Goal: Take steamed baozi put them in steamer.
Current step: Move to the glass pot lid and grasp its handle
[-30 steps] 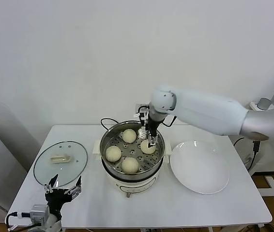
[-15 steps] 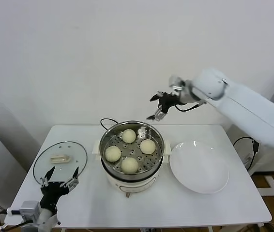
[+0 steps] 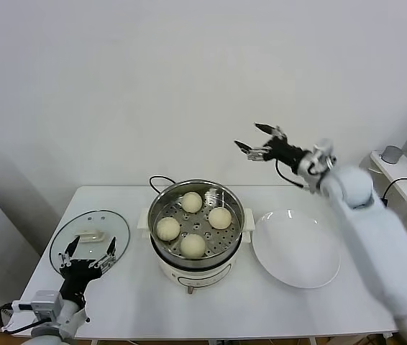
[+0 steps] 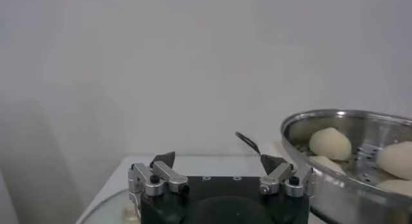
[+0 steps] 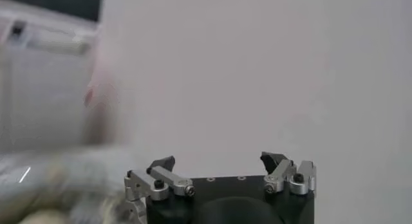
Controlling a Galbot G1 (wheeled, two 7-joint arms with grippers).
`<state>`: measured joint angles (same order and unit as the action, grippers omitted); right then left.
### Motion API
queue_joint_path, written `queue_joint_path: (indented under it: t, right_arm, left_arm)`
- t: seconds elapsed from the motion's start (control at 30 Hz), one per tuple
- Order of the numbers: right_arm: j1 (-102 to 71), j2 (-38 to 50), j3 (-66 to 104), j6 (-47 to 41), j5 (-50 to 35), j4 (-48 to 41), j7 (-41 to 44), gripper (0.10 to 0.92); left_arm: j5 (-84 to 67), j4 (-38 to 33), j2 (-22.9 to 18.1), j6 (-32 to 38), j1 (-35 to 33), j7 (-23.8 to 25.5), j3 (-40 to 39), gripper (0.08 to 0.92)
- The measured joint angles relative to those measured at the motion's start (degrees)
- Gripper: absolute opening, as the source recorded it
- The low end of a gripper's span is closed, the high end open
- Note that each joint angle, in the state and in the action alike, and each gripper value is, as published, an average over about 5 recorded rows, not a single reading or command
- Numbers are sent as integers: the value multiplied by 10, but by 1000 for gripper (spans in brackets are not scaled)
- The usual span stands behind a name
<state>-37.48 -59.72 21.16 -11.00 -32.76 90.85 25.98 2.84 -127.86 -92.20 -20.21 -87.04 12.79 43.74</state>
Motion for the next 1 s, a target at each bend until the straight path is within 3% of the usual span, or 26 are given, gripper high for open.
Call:
queue_joint_path:
  t: [0.33, 0.53, 0.77, 1.0]
  right_arm:
    - [-223, -96, 121, 75, -14, 39, -82, 823]
    - [-305, -118, 157, 96, -19, 50, -109, 823]
    - [-356, -137, 171, 108, -18, 52, -122, 823]
    - [-376, -152, 175, 110, -11, 48, -129, 823]
  left_arm:
    - [70, 46, 0, 43, 24, -8, 17, 823]
    - [184, 75, 11, 82, 46, -32, 14, 823]
    - [407, 144, 82, 140, 72, -101, -8, 823]
    - [574, 229, 160, 201, 96, -135, -21, 823]
